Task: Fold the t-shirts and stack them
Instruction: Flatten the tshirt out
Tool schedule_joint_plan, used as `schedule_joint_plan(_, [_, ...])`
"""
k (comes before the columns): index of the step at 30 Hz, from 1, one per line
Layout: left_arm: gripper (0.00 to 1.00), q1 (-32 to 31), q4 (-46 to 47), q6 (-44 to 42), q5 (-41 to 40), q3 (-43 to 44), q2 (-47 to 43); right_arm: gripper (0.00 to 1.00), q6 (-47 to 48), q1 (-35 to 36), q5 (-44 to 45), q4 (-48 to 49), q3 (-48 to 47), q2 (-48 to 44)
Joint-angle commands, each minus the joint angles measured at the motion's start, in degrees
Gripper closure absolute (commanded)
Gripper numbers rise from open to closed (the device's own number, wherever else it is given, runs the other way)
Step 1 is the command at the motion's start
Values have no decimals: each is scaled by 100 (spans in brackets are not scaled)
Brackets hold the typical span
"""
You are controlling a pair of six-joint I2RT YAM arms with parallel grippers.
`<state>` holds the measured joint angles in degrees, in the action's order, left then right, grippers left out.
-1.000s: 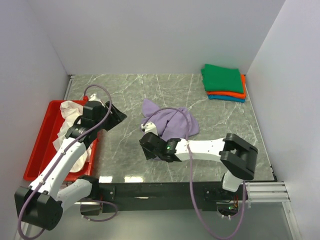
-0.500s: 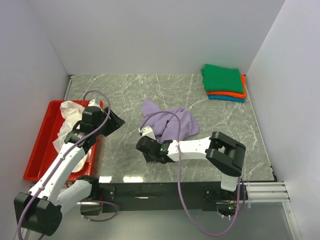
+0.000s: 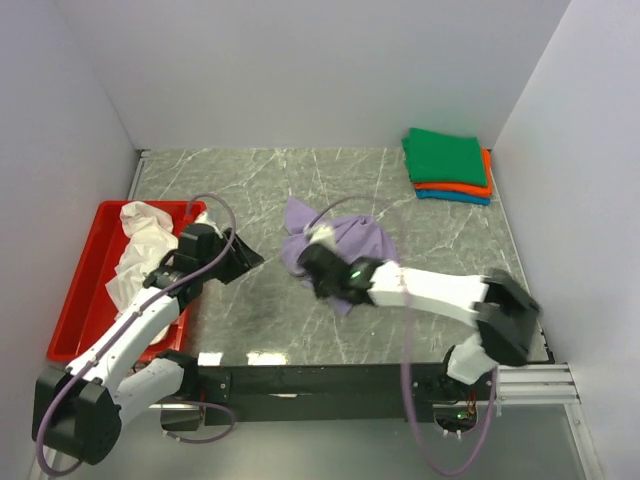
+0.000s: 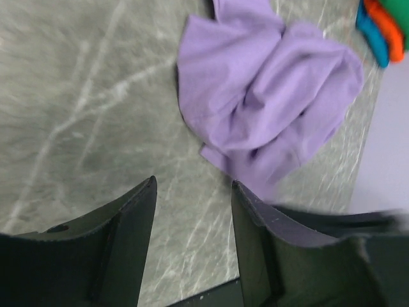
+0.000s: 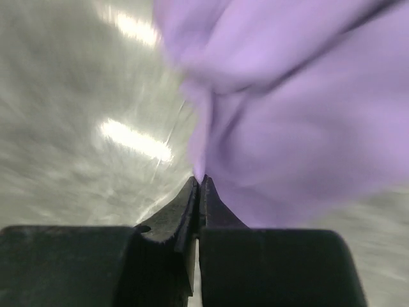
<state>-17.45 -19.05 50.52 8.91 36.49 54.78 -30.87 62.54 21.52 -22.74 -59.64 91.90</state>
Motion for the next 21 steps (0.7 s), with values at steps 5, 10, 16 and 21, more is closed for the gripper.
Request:
schedule_joint_plan(5, [45,-1118,823,370,-266,148,725,100,450,-1655,186,-714,-909,-2157])
schedule_joint_plan(10, [46,-1673,1096,467,-565,498,1612,100,521,-2456,221,-1004,-1094,-2738])
schedule_joint_plan(16, [50,-2244,939,458,-1213,1034,2675,100,547,-3063,230,-1162,-1015,-3134])
schedule_joint_plan(21, [53,-2684,763,459,-1672,1299,3256,100,600,-3503,283,-1259,-962,-3406])
